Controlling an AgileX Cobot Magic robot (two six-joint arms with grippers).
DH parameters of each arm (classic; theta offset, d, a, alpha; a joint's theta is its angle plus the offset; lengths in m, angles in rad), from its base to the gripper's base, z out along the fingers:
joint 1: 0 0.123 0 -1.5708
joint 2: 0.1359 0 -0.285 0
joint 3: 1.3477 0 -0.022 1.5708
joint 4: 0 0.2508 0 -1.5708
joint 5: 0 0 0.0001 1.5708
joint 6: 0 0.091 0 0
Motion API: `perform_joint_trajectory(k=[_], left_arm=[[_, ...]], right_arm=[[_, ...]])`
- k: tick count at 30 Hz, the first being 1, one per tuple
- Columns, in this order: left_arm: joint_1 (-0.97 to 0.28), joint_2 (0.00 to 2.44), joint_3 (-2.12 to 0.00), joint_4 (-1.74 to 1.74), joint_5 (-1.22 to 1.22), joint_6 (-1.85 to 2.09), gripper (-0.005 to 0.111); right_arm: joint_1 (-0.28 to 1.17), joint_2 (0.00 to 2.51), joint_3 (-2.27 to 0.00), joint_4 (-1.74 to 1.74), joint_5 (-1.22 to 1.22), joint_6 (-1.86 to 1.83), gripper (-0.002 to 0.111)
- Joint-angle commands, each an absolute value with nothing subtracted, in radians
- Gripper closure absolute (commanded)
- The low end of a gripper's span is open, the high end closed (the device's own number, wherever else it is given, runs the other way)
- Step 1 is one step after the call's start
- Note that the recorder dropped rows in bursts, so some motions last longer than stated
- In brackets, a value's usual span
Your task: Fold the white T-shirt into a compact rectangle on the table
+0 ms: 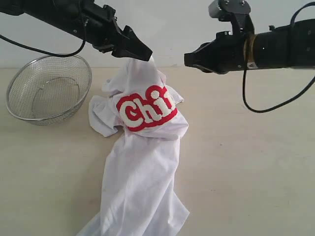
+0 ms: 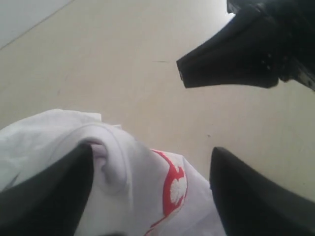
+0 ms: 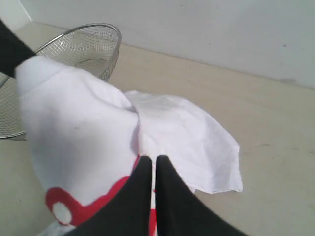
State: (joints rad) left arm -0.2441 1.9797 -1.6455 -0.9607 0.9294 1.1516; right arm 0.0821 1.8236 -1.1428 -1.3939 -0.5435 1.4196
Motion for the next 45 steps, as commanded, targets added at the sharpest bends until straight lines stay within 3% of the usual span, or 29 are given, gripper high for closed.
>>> perform_joint_trajectory(k=[1,2,5,6,11,33,37,43,45], left_arm=[[-0.238,1.97,-1.649,-0.961,0.944,1.133,0.044],[-0.238,1.97,-1.649,-0.961,0.939,1.133,0.044],[-0.238,1.97,-1.649,-0.963,0.925,1.133,0.044],[-0.238,1.97,-1.649,-0.963,0.923,1.133,0.044],[-0.238,1.97,-1.649,-0.968,0.923,1.133,0.044],[-0.238,1.972,-1.649,-0.986,0.912,1.133,0.044],[-0.238,1.972,-1.649,-0.986,0.912,1.133,0.044],[-0.238,1.972,-1.649,-0.983,0.963,1.09,0.047],[-0.238,1.972,-1.649,-0.969,0.991,1.038,0.056]], right_arm=[[0.01,1.899,-1.231,-1.62,-0.655,1.578,0.094],[0.01,1.909,-1.242,-1.62,-0.669,1.548,0.086],[0.021,1.94,-1.269,-1.618,-0.707,1.498,0.049],[0.024,1.948,-1.273,-1.612,-0.707,1.489,0.044],[0.058,1.979,-1.282,-1.584,-0.69,1.413,0.056],[0.169,2.14,-1.41,-1.368,-0.538,1.243,0.055],[0.185,2.163,-1.433,-1.366,-0.539,1.217,0.071],[0.189,2.162,-1.433,-1.368,-0.565,1.215,0.108],[0.189,2.162,-1.433,-1.366,-0.605,1.237,0.108]])
